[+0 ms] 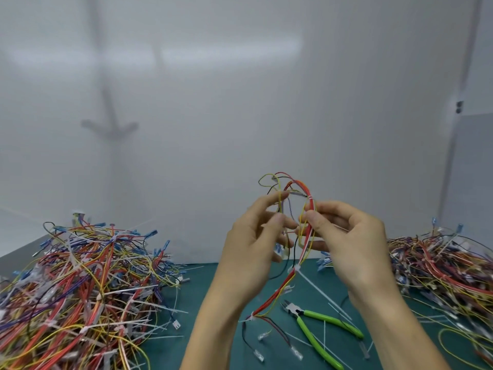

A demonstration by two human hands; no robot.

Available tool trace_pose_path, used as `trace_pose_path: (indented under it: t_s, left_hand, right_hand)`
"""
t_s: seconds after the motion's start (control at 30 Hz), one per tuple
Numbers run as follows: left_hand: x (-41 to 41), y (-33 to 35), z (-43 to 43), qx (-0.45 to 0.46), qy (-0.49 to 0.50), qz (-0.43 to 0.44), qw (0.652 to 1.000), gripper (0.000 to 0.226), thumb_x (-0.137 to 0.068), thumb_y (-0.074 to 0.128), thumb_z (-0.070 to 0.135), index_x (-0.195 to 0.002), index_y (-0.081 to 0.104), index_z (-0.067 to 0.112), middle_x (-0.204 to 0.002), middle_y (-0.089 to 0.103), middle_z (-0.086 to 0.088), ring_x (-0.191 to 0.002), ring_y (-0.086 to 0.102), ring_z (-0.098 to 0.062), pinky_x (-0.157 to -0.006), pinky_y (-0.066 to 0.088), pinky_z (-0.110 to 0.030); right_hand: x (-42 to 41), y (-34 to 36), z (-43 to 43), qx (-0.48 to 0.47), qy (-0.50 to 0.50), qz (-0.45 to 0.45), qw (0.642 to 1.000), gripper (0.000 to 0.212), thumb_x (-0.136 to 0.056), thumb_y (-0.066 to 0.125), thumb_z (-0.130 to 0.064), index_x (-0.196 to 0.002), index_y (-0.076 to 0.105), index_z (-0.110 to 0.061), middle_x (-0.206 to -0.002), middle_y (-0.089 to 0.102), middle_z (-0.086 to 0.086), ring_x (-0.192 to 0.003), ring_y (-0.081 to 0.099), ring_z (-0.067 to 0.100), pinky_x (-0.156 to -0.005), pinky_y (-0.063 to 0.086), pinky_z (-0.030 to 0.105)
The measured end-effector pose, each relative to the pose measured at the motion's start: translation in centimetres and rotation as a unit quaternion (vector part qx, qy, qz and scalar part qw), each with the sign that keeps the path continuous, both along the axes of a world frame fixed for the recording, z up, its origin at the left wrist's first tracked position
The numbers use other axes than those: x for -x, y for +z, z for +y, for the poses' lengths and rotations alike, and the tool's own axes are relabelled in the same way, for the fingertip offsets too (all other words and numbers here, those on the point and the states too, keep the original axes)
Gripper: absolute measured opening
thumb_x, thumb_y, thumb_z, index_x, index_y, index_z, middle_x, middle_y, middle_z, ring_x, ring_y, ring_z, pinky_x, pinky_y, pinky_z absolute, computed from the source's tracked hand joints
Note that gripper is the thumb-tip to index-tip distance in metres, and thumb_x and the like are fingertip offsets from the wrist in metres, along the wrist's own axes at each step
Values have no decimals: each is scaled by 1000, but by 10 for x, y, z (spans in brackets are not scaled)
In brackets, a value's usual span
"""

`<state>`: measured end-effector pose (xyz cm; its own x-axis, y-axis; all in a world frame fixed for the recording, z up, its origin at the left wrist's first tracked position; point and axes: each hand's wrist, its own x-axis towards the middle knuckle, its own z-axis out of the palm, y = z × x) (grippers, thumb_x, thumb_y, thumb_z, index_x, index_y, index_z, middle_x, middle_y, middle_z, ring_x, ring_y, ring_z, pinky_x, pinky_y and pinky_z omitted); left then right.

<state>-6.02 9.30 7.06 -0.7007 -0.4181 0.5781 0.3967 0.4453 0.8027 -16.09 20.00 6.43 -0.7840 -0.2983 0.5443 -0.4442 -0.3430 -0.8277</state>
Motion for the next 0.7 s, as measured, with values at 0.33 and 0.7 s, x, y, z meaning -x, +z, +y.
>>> trace_pose_path:
  t_s: [0.33,0.7]
  left_hand:
    - [3,-3,7,257,230,2,939,30,-101,50,28,-129,57,38,-107,49,13,-89,59,-10,-76,51,-41]
    - [1,1,1,193,164,20,967,31,-99,54,15,-120,68,34,-94,61,12,-88,57,-1,-73,42,-16]
  right_hand:
    - [-8,1,-1,-33,105,5,994,18,-93,65,-6,-91,76,-21,-84,78,2,-77,76,15,-61,61,28]
    - [-12,4,-2,-21,133,13,991,26,-80,74,9,-90,72,-15,-79,77,6,-69,75,19,-57,57,23]
